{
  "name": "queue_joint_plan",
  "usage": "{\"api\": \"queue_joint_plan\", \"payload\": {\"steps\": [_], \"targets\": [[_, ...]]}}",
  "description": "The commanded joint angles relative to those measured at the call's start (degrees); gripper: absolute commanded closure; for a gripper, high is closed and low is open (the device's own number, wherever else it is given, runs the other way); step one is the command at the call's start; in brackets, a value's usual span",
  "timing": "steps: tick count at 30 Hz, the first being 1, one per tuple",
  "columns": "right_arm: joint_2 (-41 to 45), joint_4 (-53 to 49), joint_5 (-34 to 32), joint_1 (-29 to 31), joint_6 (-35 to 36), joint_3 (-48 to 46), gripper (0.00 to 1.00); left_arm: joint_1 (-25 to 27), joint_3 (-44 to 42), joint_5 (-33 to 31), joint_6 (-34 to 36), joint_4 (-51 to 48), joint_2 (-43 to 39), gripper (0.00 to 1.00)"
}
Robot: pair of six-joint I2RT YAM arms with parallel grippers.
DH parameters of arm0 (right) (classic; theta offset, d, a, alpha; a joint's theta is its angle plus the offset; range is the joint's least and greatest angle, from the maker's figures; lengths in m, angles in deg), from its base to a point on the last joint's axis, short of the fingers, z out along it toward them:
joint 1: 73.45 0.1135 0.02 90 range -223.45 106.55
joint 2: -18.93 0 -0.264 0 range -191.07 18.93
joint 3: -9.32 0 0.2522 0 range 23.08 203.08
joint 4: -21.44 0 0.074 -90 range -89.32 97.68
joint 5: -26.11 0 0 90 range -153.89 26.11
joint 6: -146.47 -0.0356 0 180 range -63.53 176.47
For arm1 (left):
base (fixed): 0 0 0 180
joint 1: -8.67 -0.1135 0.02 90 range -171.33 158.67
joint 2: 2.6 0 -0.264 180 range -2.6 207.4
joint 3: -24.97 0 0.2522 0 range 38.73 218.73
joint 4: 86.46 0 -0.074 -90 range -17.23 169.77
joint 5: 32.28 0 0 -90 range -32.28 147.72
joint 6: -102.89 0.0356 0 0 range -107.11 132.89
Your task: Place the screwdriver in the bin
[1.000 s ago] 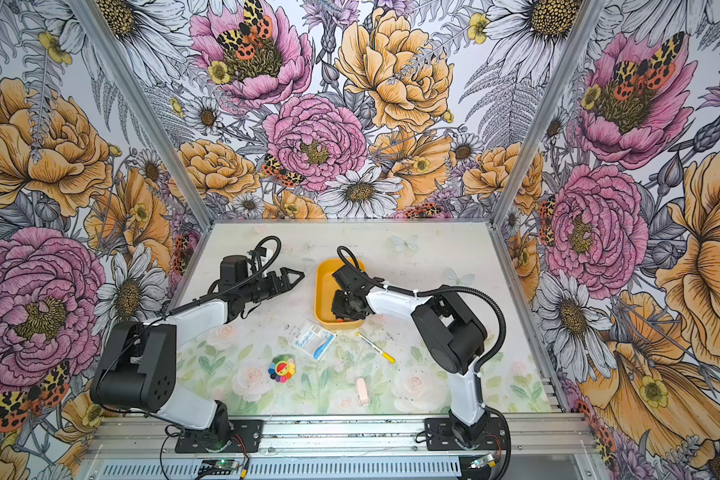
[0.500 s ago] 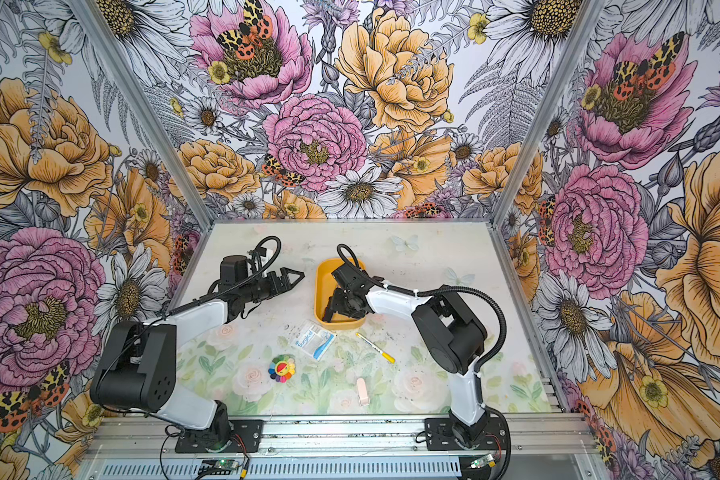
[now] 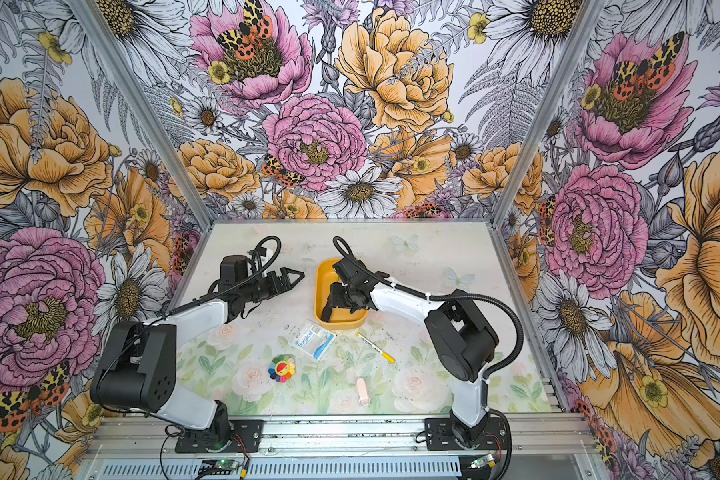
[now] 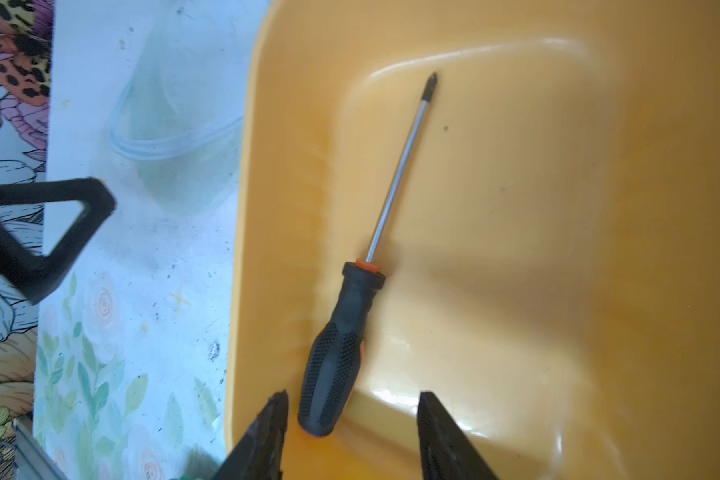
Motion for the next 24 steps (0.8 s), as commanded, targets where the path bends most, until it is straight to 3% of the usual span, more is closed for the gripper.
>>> {"api": "queue_joint_plan", "payload": {"steps": [1,6,10,16,24], "targets": [[9.15,0.06,-2.97,-1.21,12.37,0.95,0.47,0.04,2.96,-0.61,2.57,-0.63,-1.60,0.01],[21.58,0.23,-14.97,-5.87,25.12,-4.89,0.47,-0.26,5.60,-5.48,7.80,-6.90,-4.93,0.01],[28.56,0.90,-19.77,-15.01,30.00,-11.13,0.46,-0.65,5.12,-11.75,11.01,-8.20,-9.33,0.01],[32.93,8.10,-20.10,-27.94,33.06,-22.73,0.46,-1.60,-1.30,-21.92,15.75,-1.65,-16.25,0.01],[35.17,32.04,-19.11,-32.22,37.13,-40.53,0.46,-7.08,-11.93,-27.15,18.76,13.65,-19.43,0.01]]}}
